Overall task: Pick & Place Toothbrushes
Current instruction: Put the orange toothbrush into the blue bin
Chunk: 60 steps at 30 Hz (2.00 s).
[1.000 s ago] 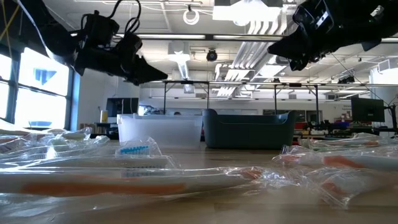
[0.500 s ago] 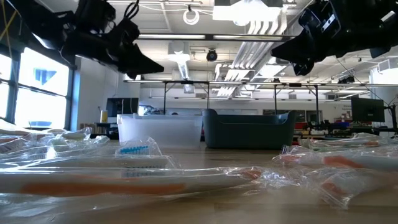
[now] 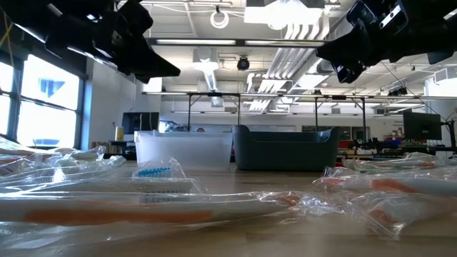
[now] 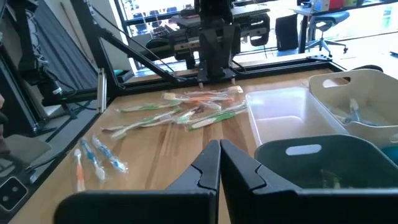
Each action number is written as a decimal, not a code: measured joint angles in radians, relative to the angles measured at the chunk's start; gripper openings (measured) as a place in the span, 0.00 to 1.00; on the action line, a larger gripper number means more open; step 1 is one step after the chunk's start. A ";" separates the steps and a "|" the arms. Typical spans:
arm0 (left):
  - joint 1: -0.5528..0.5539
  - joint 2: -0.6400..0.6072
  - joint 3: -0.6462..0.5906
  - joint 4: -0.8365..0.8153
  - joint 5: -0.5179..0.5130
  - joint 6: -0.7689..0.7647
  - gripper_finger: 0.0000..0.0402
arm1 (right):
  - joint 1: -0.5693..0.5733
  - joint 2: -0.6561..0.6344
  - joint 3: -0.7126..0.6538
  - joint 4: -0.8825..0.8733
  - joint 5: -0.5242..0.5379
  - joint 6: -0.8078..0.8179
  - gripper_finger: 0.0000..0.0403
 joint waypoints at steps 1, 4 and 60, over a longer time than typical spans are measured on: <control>-0.017 0.000 0.000 -0.007 -0.020 -0.006 0.00 | 0.004 0.000 0.000 0.000 0.000 0.000 0.01; -0.056 0.000 0.000 -0.028 -0.070 -0.033 0.00 | 0.005 0.000 0.000 0.001 0.001 -0.001 0.01; -0.246 -0.214 0.254 -1.206 0.113 -1.302 0.00 | -0.091 0.005 0.001 0.124 0.205 -0.337 0.01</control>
